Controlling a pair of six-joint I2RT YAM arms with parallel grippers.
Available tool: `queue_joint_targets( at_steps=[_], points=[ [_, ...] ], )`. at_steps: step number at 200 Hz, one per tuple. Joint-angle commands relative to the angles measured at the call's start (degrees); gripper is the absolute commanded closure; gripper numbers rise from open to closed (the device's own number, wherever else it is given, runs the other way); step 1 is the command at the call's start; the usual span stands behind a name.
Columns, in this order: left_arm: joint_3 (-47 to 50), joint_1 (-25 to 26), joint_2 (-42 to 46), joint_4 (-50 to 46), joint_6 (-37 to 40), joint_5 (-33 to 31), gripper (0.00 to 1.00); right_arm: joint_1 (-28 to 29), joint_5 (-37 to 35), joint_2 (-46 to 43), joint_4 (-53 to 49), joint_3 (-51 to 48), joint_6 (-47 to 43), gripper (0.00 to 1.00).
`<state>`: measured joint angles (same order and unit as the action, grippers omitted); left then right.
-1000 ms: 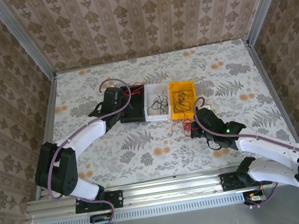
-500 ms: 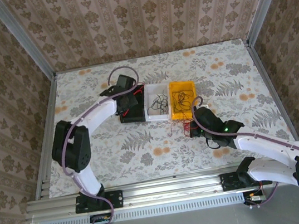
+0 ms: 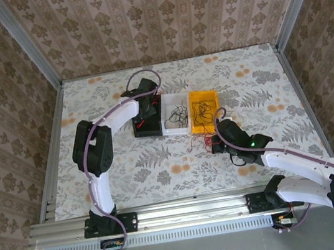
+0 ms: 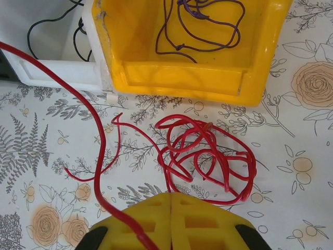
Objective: Untangle the cables
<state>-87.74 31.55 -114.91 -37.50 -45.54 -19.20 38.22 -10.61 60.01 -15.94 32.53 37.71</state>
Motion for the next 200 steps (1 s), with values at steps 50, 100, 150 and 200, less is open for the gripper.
queue_joint_targets(
  at_steps=[50,100,150,200],
  points=[
    [7.2,1.5,11.0,-1.1,-1.4,-1.1,1.00,-0.2,0.6,0.1,-0.5,0.5,0.1,0.94],
    [9.0,3.3,13.2,-3.5,-1.5,-1.1,1.00,-0.2,0.7,0.2,-0.2,0.6,0.0,0.94],
    [5.9,3.5,10.6,-9.0,-3.0,-3.1,1.00,-0.2,0.7,0.0,-0.6,1.0,-0.6,0.94],
    [4.6,3.5,8.6,-10.0,-3.9,-4.2,1.00,-0.2,1.0,-0.1,-0.1,0.4,-0.5,0.93]
  ],
)
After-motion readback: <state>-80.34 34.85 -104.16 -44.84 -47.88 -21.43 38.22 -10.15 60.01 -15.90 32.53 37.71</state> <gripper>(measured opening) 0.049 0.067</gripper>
